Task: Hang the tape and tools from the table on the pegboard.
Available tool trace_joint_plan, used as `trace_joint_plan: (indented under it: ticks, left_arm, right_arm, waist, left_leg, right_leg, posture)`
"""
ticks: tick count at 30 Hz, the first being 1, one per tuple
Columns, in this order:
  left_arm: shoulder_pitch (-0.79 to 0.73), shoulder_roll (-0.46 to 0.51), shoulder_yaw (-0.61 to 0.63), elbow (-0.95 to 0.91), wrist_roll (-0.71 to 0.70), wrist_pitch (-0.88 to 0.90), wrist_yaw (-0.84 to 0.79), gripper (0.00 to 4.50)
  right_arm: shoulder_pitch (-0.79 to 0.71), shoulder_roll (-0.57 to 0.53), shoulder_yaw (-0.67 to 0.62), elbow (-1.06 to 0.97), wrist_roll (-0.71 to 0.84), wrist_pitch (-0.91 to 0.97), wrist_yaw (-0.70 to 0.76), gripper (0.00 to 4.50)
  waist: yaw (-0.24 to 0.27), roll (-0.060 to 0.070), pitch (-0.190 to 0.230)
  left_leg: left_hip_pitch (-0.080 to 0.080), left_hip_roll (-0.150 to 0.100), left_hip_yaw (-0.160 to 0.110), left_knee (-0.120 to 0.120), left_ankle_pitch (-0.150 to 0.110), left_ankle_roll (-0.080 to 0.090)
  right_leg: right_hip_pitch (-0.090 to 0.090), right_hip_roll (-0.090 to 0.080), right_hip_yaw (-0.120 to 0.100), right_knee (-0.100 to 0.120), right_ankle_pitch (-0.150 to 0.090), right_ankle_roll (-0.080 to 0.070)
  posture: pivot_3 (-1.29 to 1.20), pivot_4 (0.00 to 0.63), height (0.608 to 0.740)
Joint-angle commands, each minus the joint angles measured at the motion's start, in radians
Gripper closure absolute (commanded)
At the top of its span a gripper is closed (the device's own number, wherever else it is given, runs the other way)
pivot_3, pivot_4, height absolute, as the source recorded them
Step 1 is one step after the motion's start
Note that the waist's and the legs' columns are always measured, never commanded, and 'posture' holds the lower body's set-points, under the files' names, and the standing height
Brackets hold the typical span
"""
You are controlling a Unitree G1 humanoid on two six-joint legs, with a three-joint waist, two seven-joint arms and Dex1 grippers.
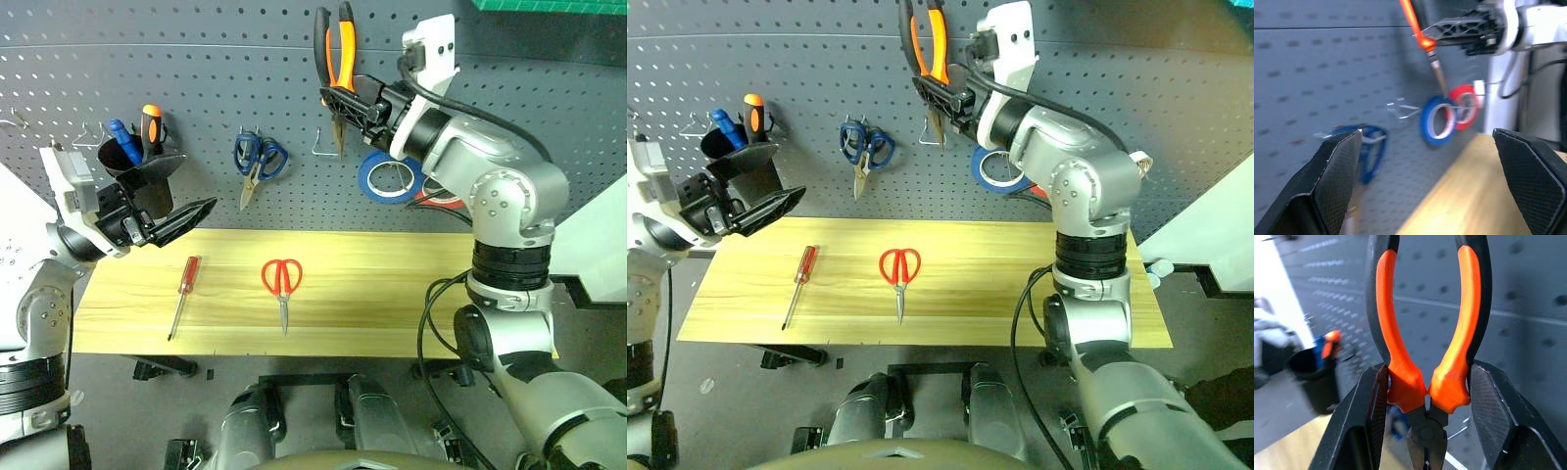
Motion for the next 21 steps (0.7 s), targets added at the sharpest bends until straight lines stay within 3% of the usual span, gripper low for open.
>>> trace_joint_plan:
  ticks: [1,11,21]
  left_arm:
    - [-0.005,-0.018,-0.002,-0.01,0.02,-0.043,0.009,0.0]
    - [0.009,-0.043,-0.014,0.02,0.071,-0.066,0.025,0.0]
    - [0.011,-0.061,-0.035,0.042,0.086,-0.081,0.015,0.0]
  right_arm:
    - [-0.026,0.022,0.003,-0.007,-0.047,-0.091,-0.047,2.41]
    - [0.054,0.101,0.136,-0.02,-0.21,-0.274,-0.124,2.41]
    - [0.039,0.174,0.097,0.091,-0.279,-0.371,-0.247,2.41]
  waist:
    - [0.0,0.0,0.0]
    - [-0.002,0.001,-0.005]
    - [-0.001,0.001,-0.014]
  left_leg:
    - [0.0,0.0,0.0,0.0,0.0,0.0]
    - [0.0,0.0,0.0,0.0,0.0,0.0]
    - [0.001,0.0,0.0,0.001,0.0,0.0]
  right_leg:
    - [0.0,0.0,0.0,0.0,0.0,0.0]
    - [0.0,0.0,0.0,0.002,0.0,0.0]
    - [0.001,0.0,0.0,0.002,0.0,0.0]
  posture:
    - [-0.06,0.059,0.73]
    - [-0.06,0.067,0.73]
    - [-0.07,0.076,0.73]
